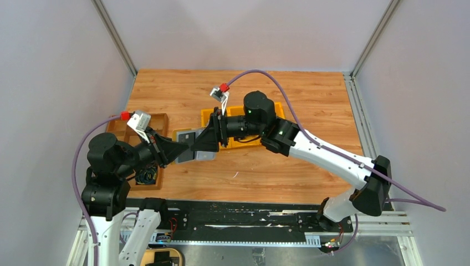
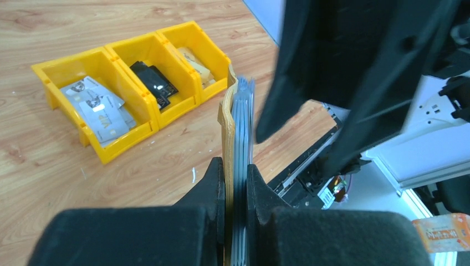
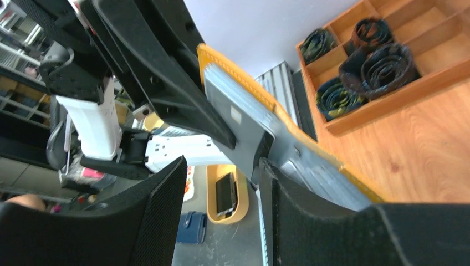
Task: Take the credit cards out of the card holder
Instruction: Remove the credit card from the card holder.
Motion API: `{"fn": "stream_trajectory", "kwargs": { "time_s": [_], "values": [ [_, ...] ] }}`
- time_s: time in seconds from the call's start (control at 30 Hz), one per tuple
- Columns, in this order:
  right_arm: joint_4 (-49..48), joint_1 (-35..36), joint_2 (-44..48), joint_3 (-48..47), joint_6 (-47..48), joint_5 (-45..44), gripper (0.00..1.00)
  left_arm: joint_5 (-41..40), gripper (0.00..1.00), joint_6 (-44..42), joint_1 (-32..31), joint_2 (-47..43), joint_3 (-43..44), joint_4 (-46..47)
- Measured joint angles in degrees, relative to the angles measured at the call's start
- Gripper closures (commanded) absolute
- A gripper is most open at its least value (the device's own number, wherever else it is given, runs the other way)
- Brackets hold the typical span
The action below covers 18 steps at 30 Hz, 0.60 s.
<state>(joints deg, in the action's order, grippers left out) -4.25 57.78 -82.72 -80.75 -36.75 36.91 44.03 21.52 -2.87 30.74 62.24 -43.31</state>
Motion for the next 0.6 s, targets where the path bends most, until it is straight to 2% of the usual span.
{"fn": "stream_trajectory", "kwargs": {
  "time_s": [0.27,0.43,0.6],
  "values": [
    [-0.07,0.00,0.48,2.19,-1.14,-0.42,0.46,2.08,1.00,2.67,0.13,-0.26,-0.02,2.03],
    [-0.33,0.00,1.75,3.06,-1.16,-0.50,0.50,3.56,1.00,5.18,0.13,-0.26,-0.26,4.31],
    [-1.03,0.00,1.44,3.17,-2.03,-0.28,0.61,3.96,0.99,7.63,0.17,-0.39,-1.14,6.45]
  ]
}}
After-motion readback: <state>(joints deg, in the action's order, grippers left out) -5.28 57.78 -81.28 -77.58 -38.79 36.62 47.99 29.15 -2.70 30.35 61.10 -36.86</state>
